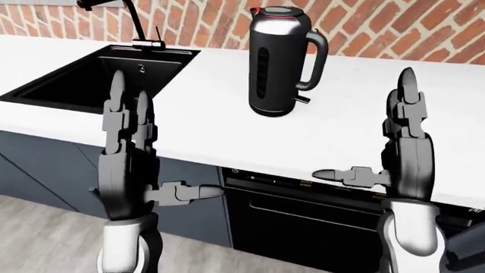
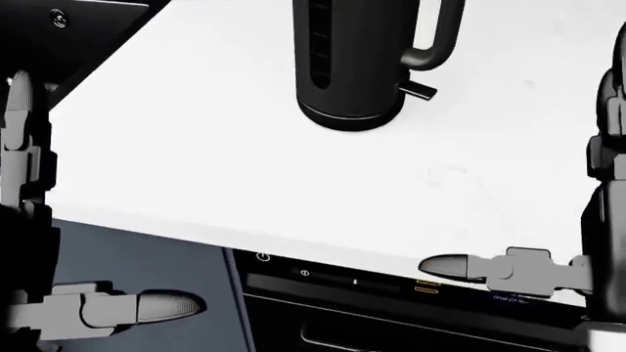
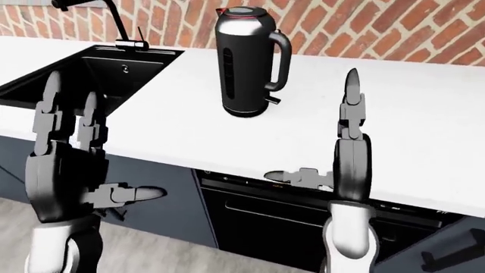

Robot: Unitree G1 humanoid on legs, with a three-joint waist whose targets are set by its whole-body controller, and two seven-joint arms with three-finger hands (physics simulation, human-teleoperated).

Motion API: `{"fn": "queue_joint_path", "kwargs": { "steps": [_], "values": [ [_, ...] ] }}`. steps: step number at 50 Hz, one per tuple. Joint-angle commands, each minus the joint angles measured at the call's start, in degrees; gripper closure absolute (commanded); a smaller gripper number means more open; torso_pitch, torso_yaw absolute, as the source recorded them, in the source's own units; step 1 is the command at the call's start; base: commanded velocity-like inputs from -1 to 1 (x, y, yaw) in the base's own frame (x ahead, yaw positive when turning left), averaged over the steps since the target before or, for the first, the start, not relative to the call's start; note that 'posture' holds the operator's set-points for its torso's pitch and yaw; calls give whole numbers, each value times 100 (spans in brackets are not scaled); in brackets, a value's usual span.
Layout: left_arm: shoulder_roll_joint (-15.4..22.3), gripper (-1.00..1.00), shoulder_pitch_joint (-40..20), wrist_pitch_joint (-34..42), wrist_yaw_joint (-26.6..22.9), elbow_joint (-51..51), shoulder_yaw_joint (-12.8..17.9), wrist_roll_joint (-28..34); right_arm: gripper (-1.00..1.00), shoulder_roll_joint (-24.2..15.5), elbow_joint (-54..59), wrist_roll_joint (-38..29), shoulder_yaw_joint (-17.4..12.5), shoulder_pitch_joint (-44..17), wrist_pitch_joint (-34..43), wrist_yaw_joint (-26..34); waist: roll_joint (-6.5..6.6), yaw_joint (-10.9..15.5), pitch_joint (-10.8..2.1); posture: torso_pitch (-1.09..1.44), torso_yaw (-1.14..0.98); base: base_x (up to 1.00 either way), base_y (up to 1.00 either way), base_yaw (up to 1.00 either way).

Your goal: Press down the lever to turn on the electric kettle.

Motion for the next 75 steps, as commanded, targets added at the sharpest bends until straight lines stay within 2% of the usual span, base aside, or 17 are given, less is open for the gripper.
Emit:
{"fn": "queue_joint_path", "kwargs": {
  "steps": [1,7,9,11,12,13,14,19,22,24,25,33,35,37,38,44,75],
  "values": [
    [-13,-100,-65,-101,7,-155,-16,-13,-100,-55,-187,-20,-34,-94,-77,-14,61,-4,-102,0,0,20,-15,0],
    [-14,-100,-59,-133,8,-127,-20,-5,-100,-77,-167,12,-55,-171,-30,-2,-145,58,-93,0,0,20,-10,0],
    [-13,-100,-69,-107,10,-143,-21,-10,-100,-82,-183,35,-57,-185,-21,3,-395,76,-54,0,0,19,0,0],
    [-12,-100,-74,-103,13,-143,-19,-11,-100,-85,-186,58,-44,-201,1,15,-842,15,-225,0,0,17,0,0],
    [-13,-100,-74,-102,14,-146,-18,-11,-100,-87,-198,60,-40,-210,18,21,-537,-27,-136,0,0,16,0,0],
    [-13,-100,-71,-96,14,-158,-20,-16,-100,-92,-204,70,-44,-227,41,28,-649,-13,-142,0,0,17,0,0],
    [-14,-100,-65,-108,13,-150,-25,-10,-100,-98,-202,86,-55,-239,48,32,-623,-68,-134,0,0,16,0,0],
    [-13,-100,-72,-113,17,-140,-24,-7,-100,-107,-172,85,-32,-257,51,31,-355,-76,-59,0,0,17,0,0],
    [-11,-100,-94,-90,20,-138,-13,-18,-100,-126,-226,77,-51,-293,125,56,-102,-110,-46,0,0,17,0,0],
    [-9,-100,-96,-92,20,-135,-11,-18,-100,-130,-229,70,-46,-313,146,59,235,-122,-161,0,0,18,0,0],
    [-9,-100,-96,-101,20,-126,-11,-16,-100,-137,-231,69,-53,-318,154,64,120,-80,-146,0,0,16,0,0],
    [-9,-100,-88,-155,16,-77,-13,-10,-100,-173,-277,66,-66,-461,328,98,-196,9,-87,0,0,17,0,0],
    [-8,-100,-89,-149,16,-82,-8,-15,-100,-178,-305,56,-60,-491,391,97,-374,23,-118,0,0,11,0,0],
    [-8,-100,-83,-162,15,-78,-6,-12,-100,-189,-297,69,-60,-526,427,102,-711,39,-158,0,0,5,0,0],
    [-7,-100,-88,-150,16,-84,-3,-17,-100,-193,-304,73,-53,-530,426,103,-499,50,-168,0,0,0,0,0],
    [-6,-100,-85,-123,21,-117,6,-29,-100,-258,-429,96,-147,-711,822,155,-331,-6,-242,0,0,0,0,0],
    [-4,-100,-128,-93,42,-107,12,-29,-100,-732,193,64,-187,-2062,2103,92,-362,33,-193,0,0,0,0,0]
  ]
}}
